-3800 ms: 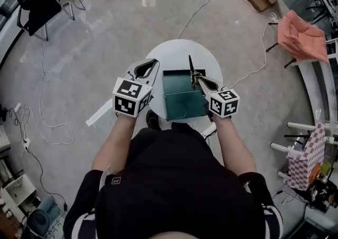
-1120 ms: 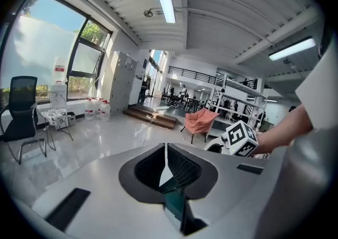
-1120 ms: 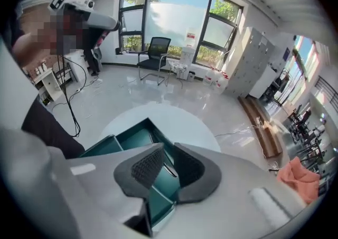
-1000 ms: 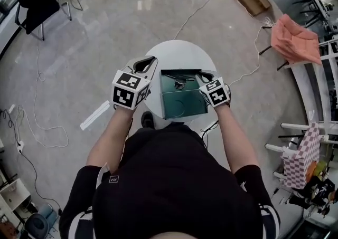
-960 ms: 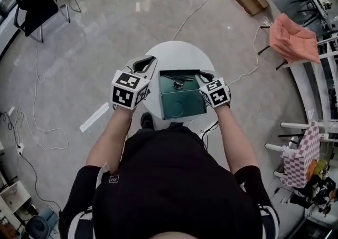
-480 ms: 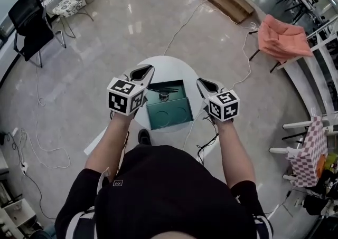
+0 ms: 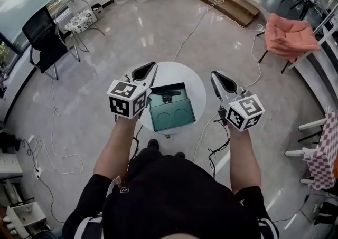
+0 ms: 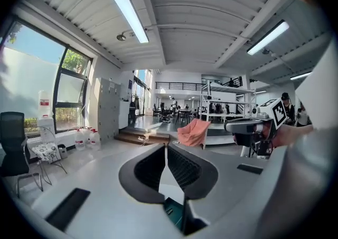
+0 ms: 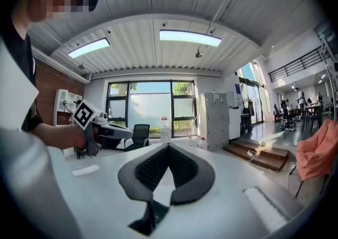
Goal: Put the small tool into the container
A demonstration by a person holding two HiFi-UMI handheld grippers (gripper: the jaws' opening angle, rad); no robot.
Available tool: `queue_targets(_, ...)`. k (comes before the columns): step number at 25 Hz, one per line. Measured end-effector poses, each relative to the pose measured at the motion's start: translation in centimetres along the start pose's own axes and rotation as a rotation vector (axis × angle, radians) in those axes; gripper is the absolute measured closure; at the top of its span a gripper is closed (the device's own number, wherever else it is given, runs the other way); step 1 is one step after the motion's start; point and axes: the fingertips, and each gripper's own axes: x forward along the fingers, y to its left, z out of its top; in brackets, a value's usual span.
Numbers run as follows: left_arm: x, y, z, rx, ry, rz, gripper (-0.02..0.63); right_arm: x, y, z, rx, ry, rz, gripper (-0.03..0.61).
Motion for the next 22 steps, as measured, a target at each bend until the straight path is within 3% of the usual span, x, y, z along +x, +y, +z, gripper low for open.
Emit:
queue_targets(3,-0.4,0.1,0.6,0.024,-0.02,0.004,0.594,-1.3,-0.6,2.5,-0.055,-0.083,-0.111,0.569)
queue_targets(6,-0.5,0.5,0.6,0.038,-0.029,0.016,0.594,-3.5,-1.5,3.9,-0.031,-0.172,-0.22,0.571)
queue_targets(8,-0.8,1.0,0.8,0.037,-0.042,0.018,0.594,-4.4,-1.7,4.2,-0.028,-0.196,-0.248,0.571)
queue_targets(22,-0.9,4.3,0.5,0.013,-0.048,0.017,0.594,-0.4,0.3,3.3,-0.037,-0.15,-0.216,0.571)
